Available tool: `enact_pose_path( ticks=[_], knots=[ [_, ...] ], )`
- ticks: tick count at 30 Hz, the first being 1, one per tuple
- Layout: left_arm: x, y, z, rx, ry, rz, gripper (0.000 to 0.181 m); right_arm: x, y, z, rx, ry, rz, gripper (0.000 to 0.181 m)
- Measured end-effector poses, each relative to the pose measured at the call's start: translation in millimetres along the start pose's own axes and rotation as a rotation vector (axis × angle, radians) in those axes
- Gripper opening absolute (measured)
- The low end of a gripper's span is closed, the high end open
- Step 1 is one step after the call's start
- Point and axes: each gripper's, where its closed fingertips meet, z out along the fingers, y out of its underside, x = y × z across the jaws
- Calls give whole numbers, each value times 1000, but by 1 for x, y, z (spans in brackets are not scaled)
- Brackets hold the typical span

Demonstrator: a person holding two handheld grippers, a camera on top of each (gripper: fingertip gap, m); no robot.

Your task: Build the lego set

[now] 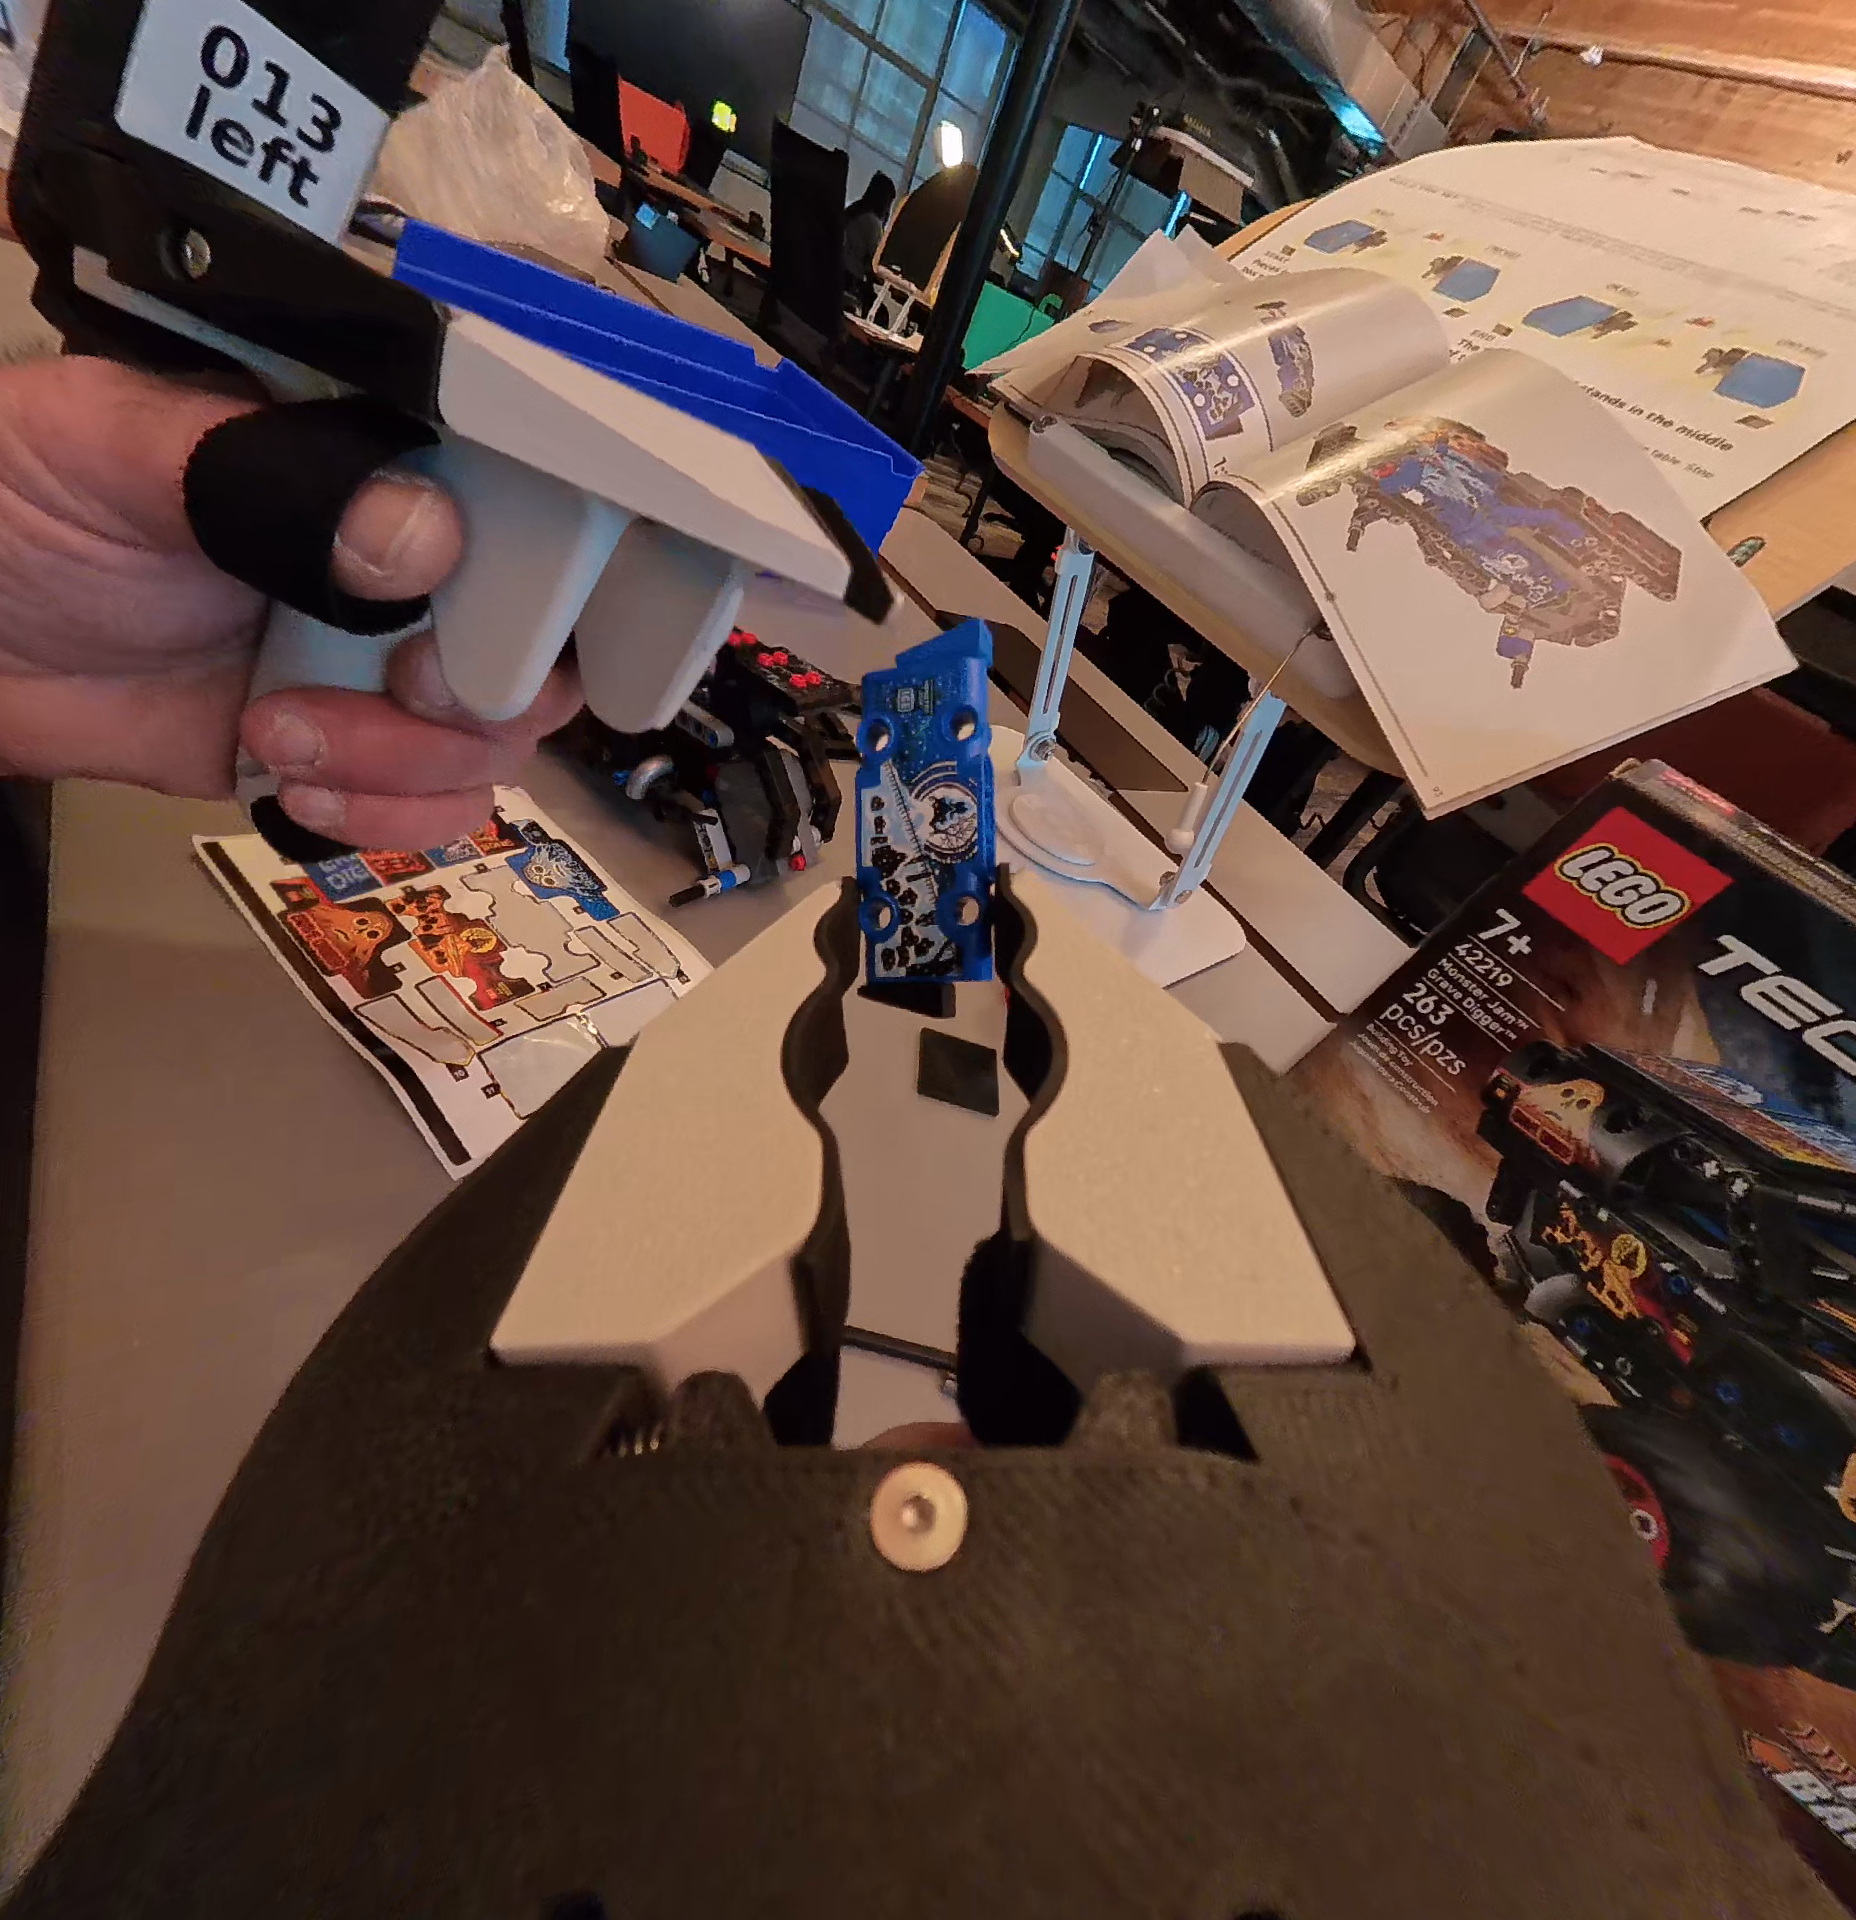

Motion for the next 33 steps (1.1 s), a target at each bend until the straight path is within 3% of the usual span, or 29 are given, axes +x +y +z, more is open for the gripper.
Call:
enact_pose_path(
  ticks=[8, 17, 20, 29, 33],
  knots=[
    [-10, -9, -18, 21, -52, 39, 15, -1, 2, 1, 1, -9, 9, 24],
    [-19, -22, -59, 31, -178, 298, 13, -4, 5, 4, -8, -16, 1, 24],
    [-16, -31, -72, 73, -166, 282, 12, -4, 6, 5, -11, -17, -1, 24],
    [-41, -35, -115, 41, -310, 367, 14, -10, 11, 10, -38, -27, -29, 24],
    [-45, -29, -120, 22, -303, 321, 19, -19, 11, 14, -51, -39, -72, 24]
  ],
)
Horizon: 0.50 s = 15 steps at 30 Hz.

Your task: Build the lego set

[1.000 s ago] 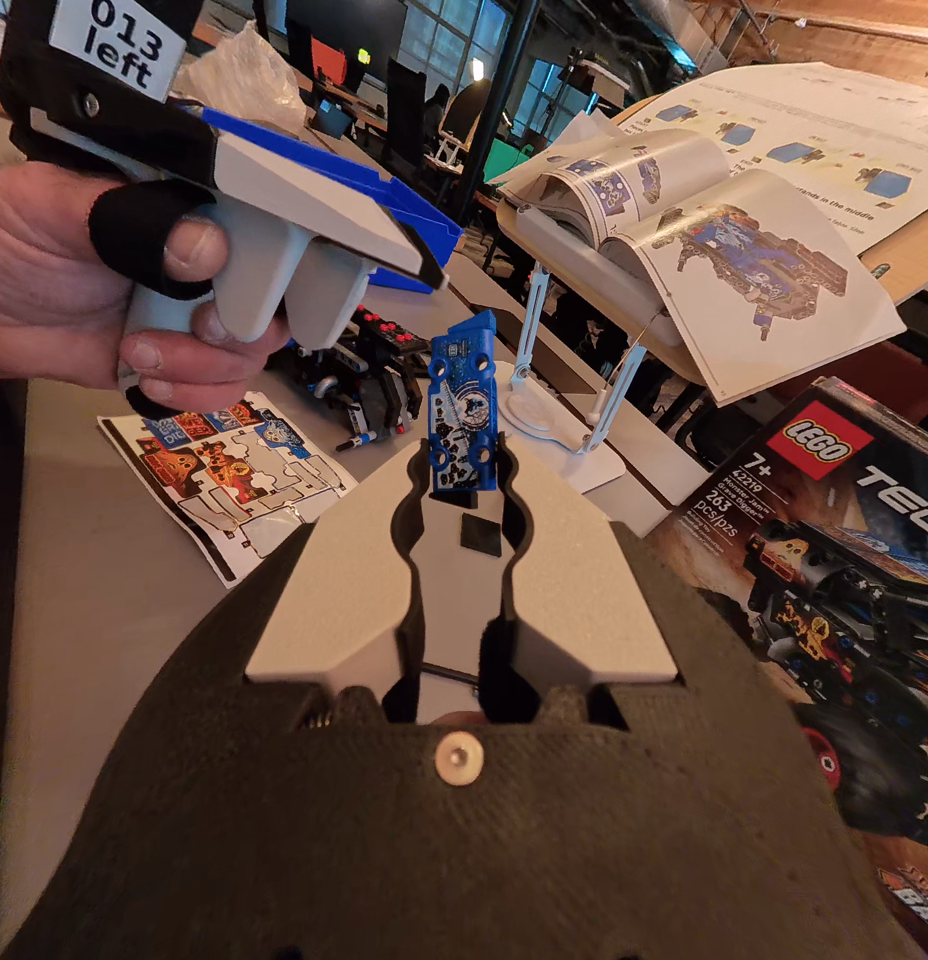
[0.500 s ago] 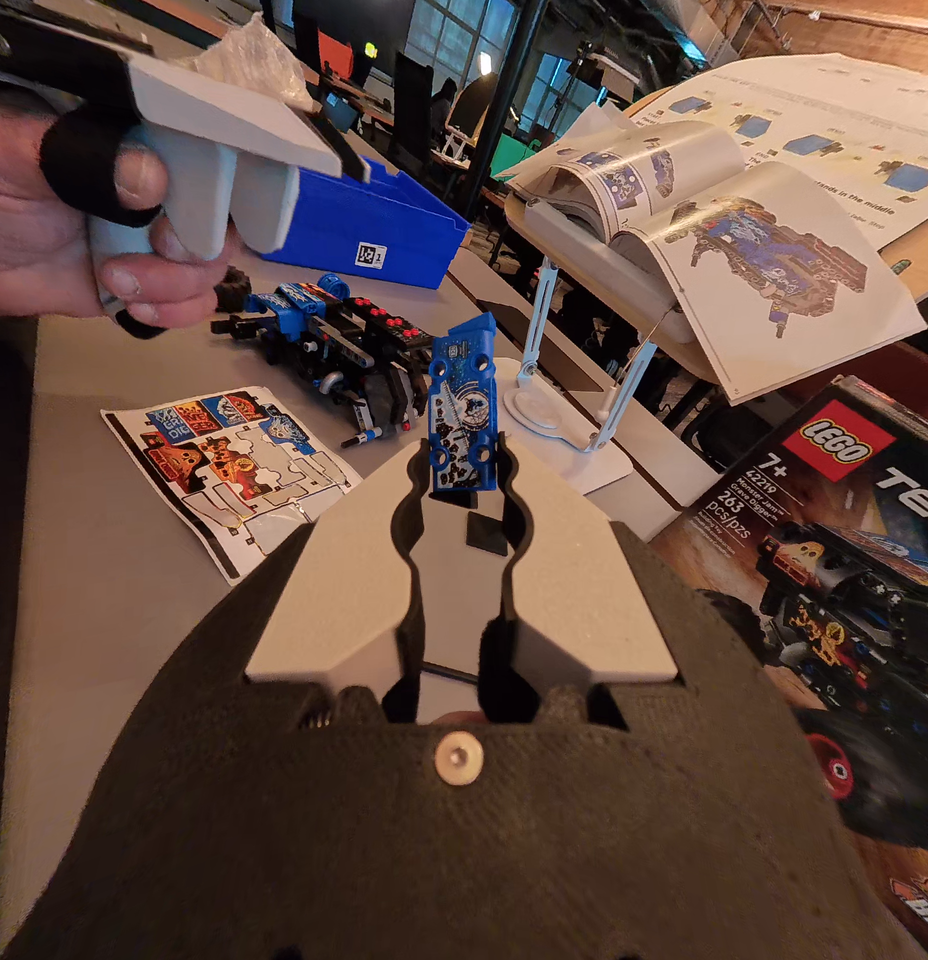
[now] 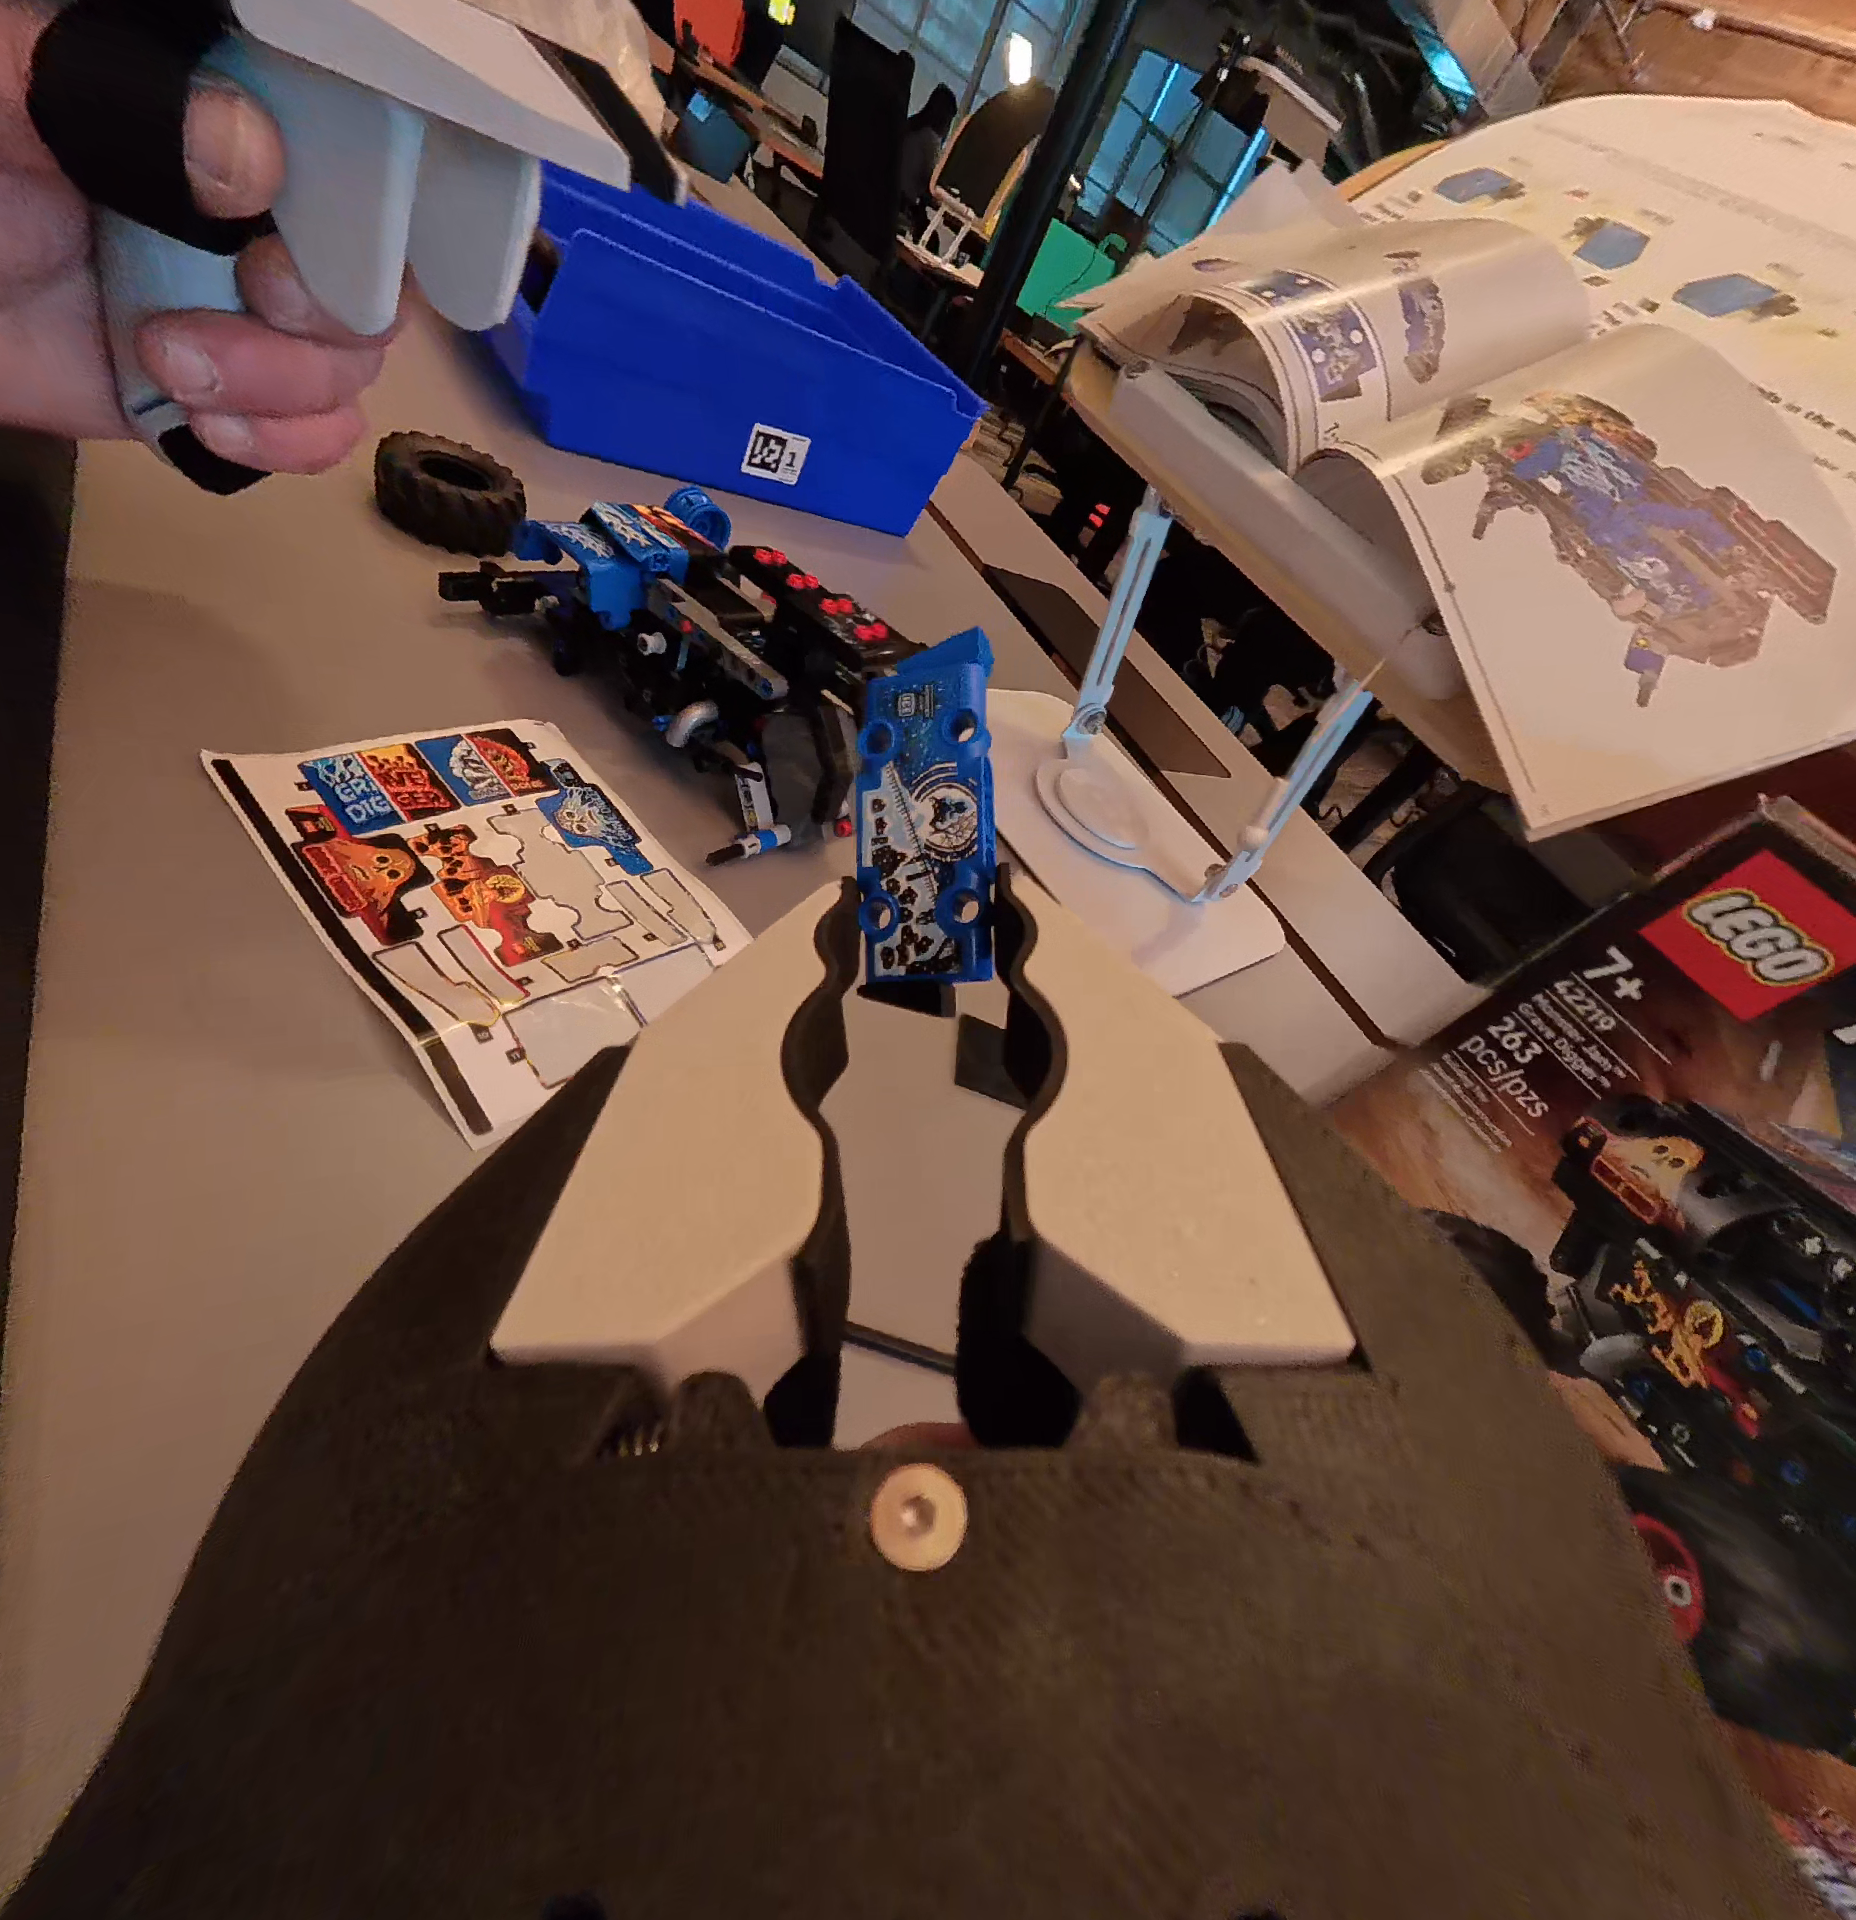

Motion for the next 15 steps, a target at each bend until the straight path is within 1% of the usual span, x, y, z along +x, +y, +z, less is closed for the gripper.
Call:
enact_pose_path(
  ticks=[4, 8, 15],
  knots=[
    [19, 10, 11, -47, 104, -94, 27, -12, -7, 5, 11, -26, -16, 24],
    [36, 29, 26, -142, 166, -126, 32, -22, -8, 9, 7, -52, -36, 24],
    [64, 49, 42, -229, 271, -219, 33, -38, -10, 14, 3, -94, -97, 24]
  ],
)
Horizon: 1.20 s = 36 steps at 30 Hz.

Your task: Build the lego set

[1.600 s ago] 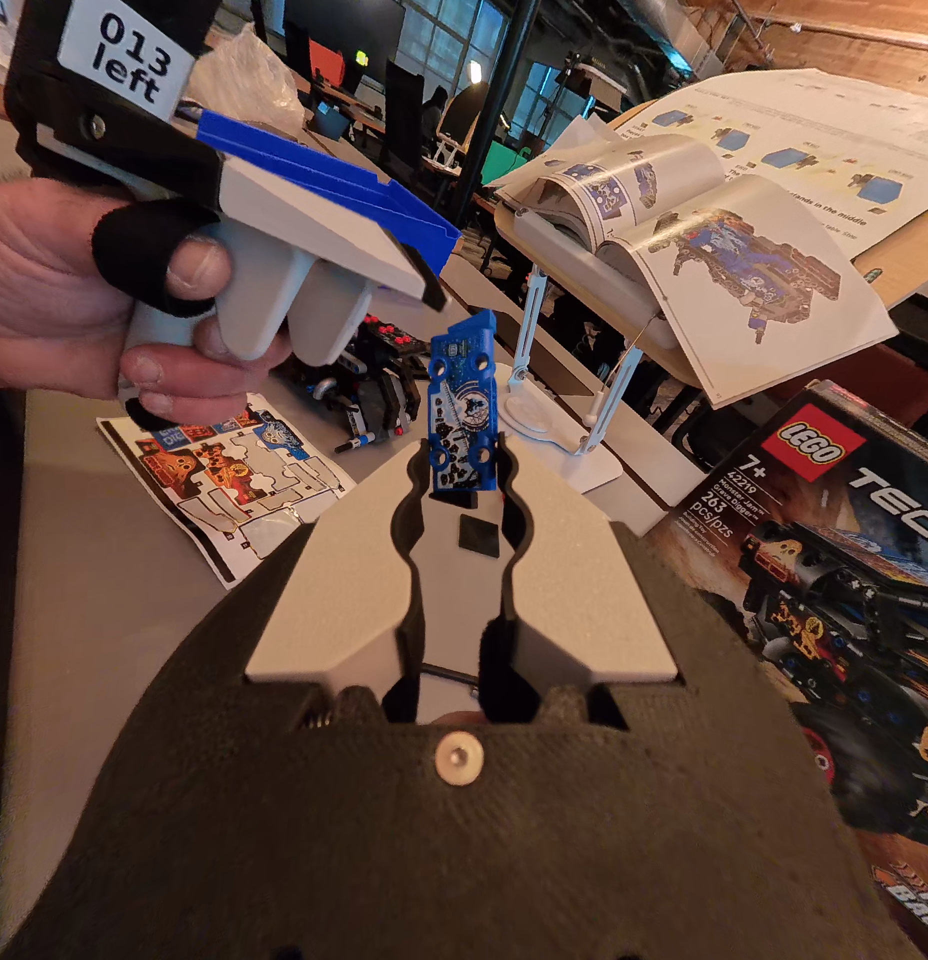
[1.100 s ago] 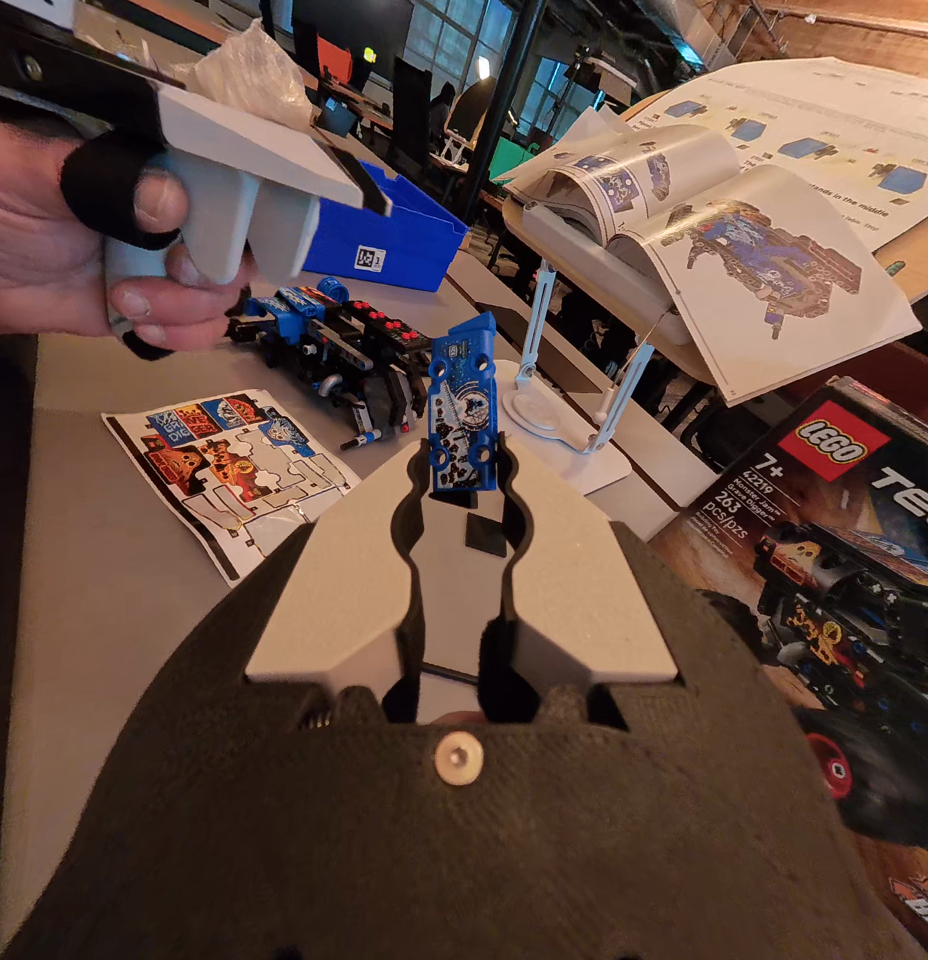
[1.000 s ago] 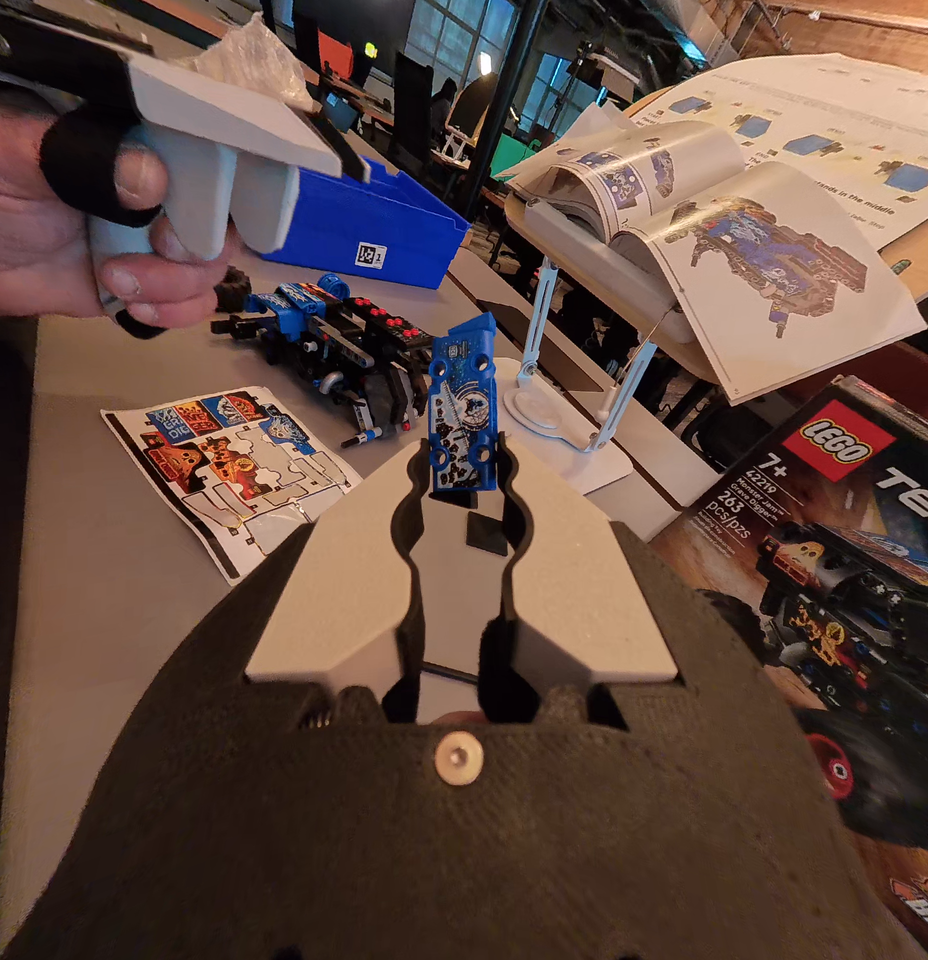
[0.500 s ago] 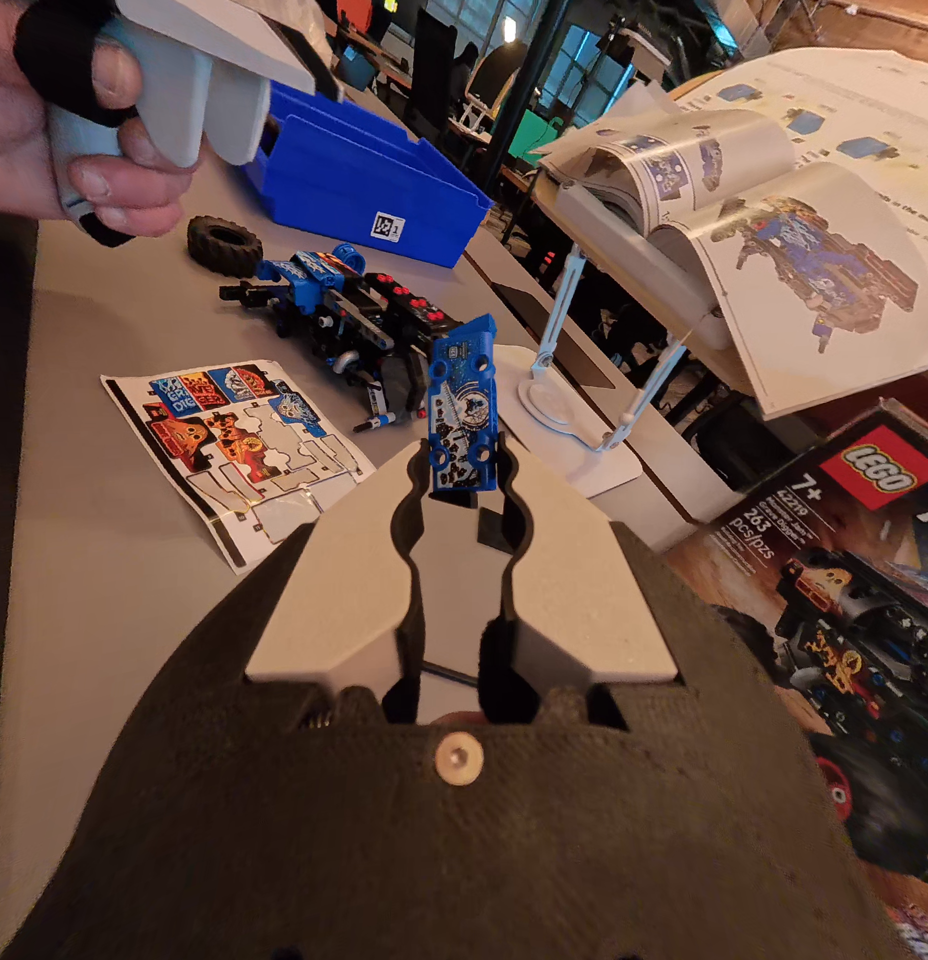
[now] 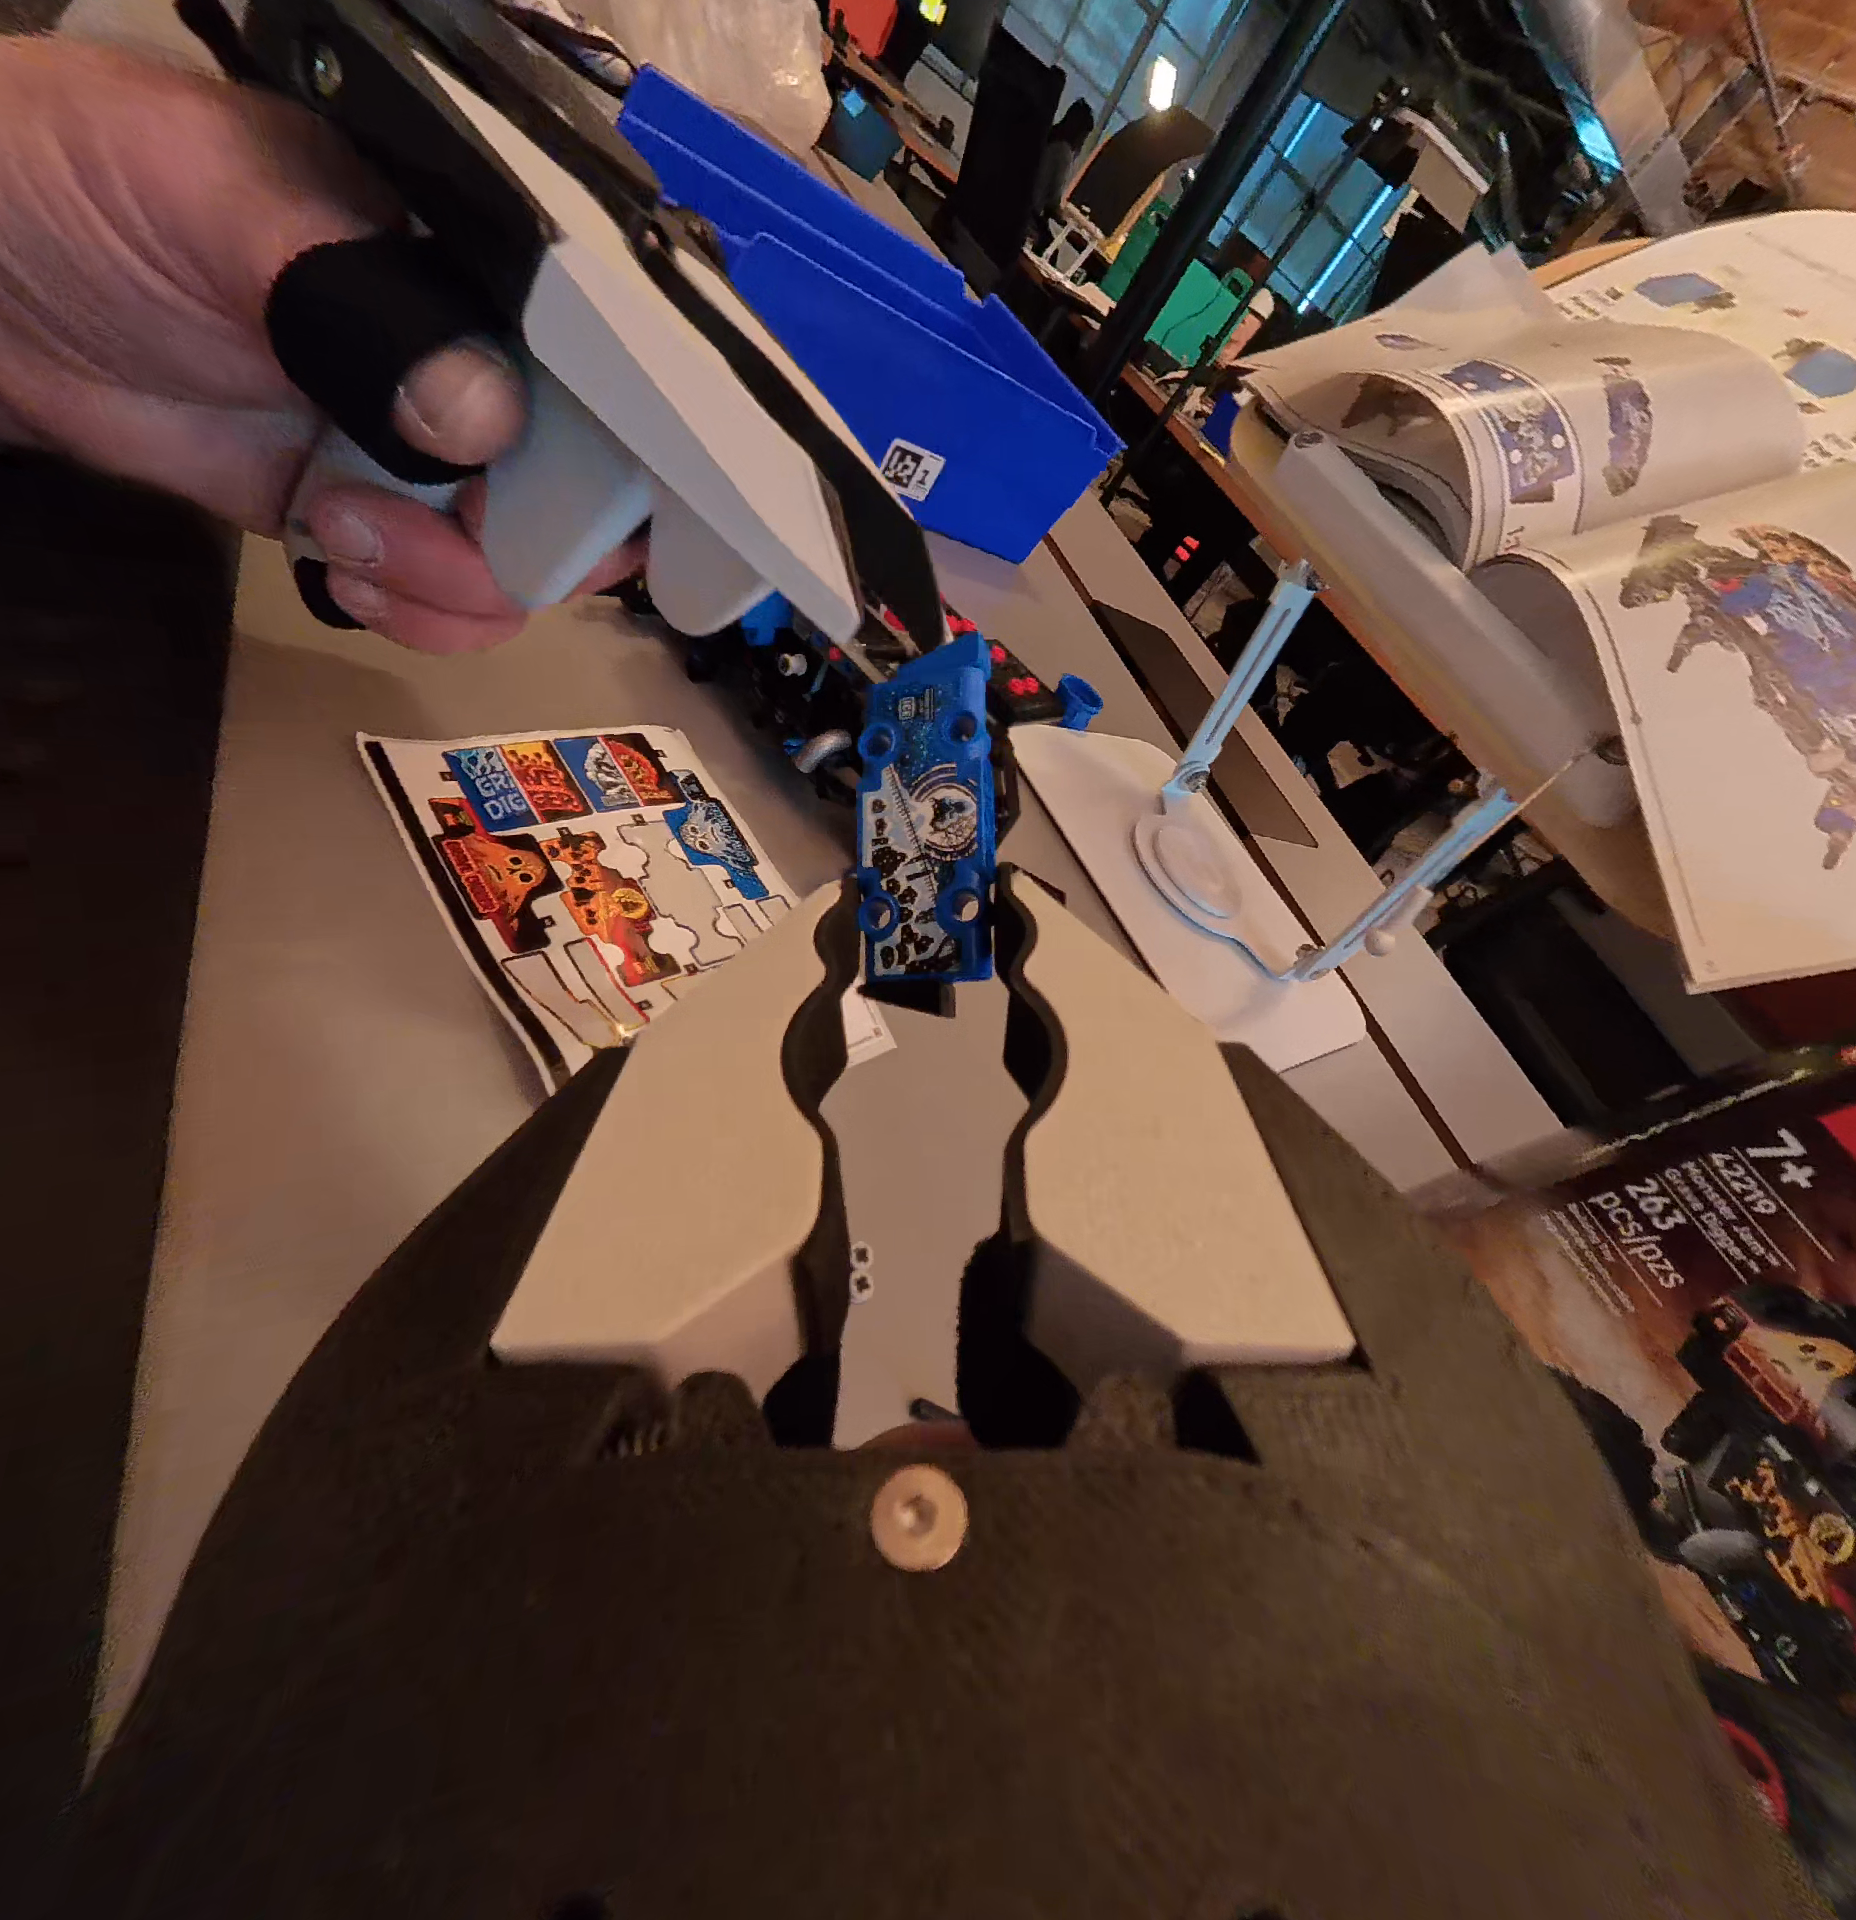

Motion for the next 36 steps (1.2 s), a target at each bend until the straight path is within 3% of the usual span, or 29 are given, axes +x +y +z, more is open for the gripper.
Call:
enact_pose_path(
  ticks=[7, 14, 27, 32, 36],
  knots=[
    [12, 14, -3, -54, 32, -2, 13, -17, -8, 1, 18, -47, -67, 24],
    [24, 20, -26, -42, 20, 19, 7, -41, -15, 8, 20, -118, -114, 25],
    [16, 1, -59, 75, 11, 25, 6, -43, -29, 19, 70, -282, 235, 31],
    [15, -10, -63, 125, 30, 50, 6, -41, -50, 26, 81, -447, 414, 26],
    [9, -14, -68, 179, 30, 37, 6, -37, -63, 33, 88, -586, 442, 17]
  ],
)
